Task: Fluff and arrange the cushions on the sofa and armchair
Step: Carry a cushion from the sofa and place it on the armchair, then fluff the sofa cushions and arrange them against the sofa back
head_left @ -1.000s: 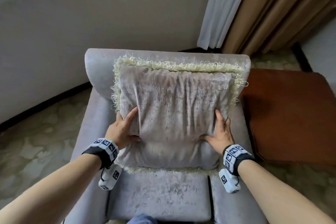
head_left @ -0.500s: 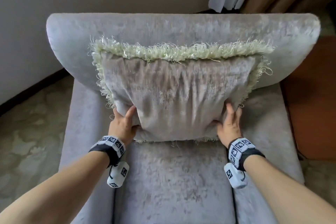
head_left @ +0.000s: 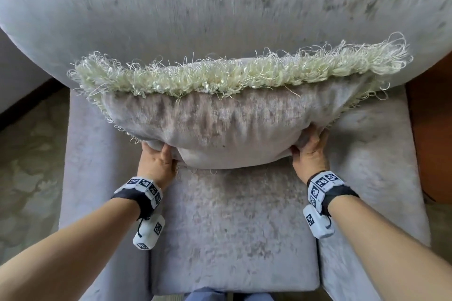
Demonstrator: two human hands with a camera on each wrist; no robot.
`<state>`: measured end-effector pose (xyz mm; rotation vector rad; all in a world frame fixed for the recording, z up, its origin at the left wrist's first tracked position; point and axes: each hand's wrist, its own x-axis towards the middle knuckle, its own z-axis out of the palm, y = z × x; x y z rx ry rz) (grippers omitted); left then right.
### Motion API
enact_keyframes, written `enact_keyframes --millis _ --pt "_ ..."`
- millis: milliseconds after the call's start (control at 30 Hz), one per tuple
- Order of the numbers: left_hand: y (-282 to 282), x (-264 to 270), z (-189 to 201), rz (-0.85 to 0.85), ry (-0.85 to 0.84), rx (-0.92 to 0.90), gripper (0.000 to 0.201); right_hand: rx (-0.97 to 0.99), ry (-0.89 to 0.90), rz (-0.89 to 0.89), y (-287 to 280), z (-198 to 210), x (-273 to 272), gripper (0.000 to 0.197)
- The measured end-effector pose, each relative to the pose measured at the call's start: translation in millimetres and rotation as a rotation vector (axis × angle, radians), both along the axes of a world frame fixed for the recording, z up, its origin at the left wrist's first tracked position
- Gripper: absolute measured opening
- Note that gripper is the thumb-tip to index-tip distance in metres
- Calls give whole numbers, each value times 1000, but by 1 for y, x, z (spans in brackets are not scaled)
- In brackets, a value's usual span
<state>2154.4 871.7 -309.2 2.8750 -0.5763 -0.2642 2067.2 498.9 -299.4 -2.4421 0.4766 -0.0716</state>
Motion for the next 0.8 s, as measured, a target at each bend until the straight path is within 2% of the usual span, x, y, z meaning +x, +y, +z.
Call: enact_keyframes --millis 100,167,300,367,433,633,800 --pt "-2 0 11 -25 -94 2 76 -1 37 18 2 5 -1 106" --pt "0 -3 22 -2 -67 8 75 -9 102 11 9 15 -6 105" --pt "3 -18 51 108 115 35 85 -124 274 11 18 45 -24 98" --pt "2 -26 68 168 233 66 97 -115 339 -2 19 67 -32 91" --pt "-2 -36 89 202 301 99 101 -67 379 -1 20 97 -42 81" --pt "-27 -52 177 143 273 180 57 -88 418 72 17 190 -87 66" --pt "-50 -61 226 26 284 151 55 -118 359 40 12 240 -128 56"
